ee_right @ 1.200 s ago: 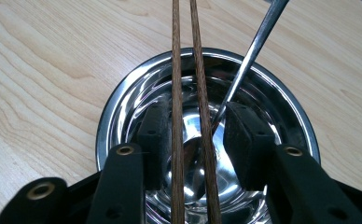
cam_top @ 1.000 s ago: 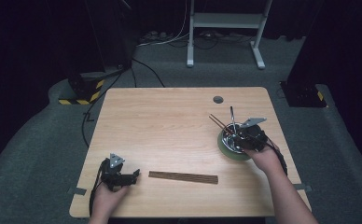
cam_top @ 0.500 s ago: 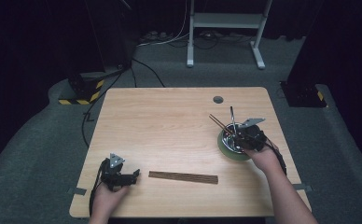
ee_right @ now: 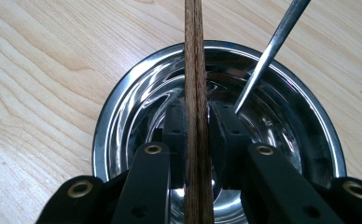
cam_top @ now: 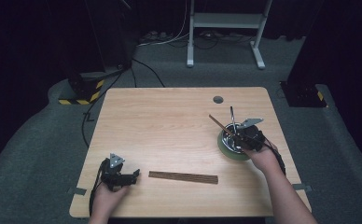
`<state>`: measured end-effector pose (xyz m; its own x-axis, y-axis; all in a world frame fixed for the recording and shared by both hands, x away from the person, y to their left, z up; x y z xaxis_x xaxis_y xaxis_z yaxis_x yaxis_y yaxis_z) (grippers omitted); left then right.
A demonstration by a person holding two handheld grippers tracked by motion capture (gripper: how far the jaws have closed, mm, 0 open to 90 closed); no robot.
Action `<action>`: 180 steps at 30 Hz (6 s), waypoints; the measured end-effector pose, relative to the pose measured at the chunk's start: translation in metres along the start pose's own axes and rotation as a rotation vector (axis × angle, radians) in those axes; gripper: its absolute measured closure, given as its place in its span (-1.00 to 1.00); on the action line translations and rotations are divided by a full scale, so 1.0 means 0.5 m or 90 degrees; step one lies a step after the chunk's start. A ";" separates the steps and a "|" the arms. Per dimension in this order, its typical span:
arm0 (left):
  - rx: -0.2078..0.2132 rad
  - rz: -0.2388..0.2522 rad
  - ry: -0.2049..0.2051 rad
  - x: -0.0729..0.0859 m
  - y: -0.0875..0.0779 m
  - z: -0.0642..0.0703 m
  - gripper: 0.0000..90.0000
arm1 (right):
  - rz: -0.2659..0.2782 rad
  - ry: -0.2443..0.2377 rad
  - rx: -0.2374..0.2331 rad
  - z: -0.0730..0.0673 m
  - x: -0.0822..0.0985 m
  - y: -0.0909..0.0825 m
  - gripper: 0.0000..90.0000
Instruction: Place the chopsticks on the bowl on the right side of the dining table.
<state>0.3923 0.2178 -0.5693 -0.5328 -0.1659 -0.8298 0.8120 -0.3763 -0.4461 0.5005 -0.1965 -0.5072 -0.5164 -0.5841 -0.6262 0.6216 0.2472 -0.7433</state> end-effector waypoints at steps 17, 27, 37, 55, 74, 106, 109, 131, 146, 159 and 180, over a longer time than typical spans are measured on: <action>0.000 0.000 0.000 0.000 0.000 0.000 -0.89 | 0.012 -0.035 -0.032 -0.012 0.017 -0.018 0.72; 0.000 0.000 0.000 0.000 0.000 0.000 -0.89 | 0.021 -0.051 -0.051 -0.020 0.025 -0.026 0.71; 0.001 0.000 0.000 0.000 0.000 0.000 -0.89 | 0.041 -0.051 -0.051 -0.026 0.018 -0.028 0.62; 0.013 0.013 0.000 -0.001 -0.006 0.003 -0.72 | 0.110 0.069 0.058 -0.048 0.046 -0.124 0.54; 0.050 0.042 0.018 -0.098 -0.004 0.043 0.52 | 0.132 0.136 0.085 -0.093 0.164 -0.161 0.97; 0.137 0.034 0.015 -0.178 0.183 0.250 0.79 | 0.114 0.164 0.082 -0.064 0.171 -0.098 0.98; 0.143 0.032 0.019 -0.175 0.186 0.264 0.78 | 0.111 0.168 0.089 -0.051 0.176 -0.101 0.98; 0.145 0.024 0.026 -0.161 0.222 0.300 0.76 | 0.091 0.185 0.142 0.044 0.170 -0.095 0.94; 0.109 0.036 0.011 -0.158 0.278 0.328 0.78 | 0.089 0.181 0.161 0.066 0.158 -0.079 0.93; 0.093 0.052 0.001 -0.161 0.310 0.354 0.71 | 0.085 0.180 0.173 0.090 0.150 -0.068 0.93; 0.104 0.040 0.007 -0.144 0.316 0.373 0.70 | 0.080 0.166 0.186 0.106 0.142 -0.063 0.93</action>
<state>0.5145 0.0004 -0.5178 -0.4788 -0.1843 -0.8583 0.7934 -0.5095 -0.3332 0.4755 -0.2869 -0.5159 -0.5341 -0.3382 -0.7748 0.8114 0.0524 -0.5822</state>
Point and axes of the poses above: each handheld gripper's, and its own axes: y roughly forward along the jaws, x roughly out of its underside, z roughly to its right, the point moved 6 cm from there along y, roughly forward along the jaws, and after that the axes turned 7 degrees about x, right-handed, at the moved point
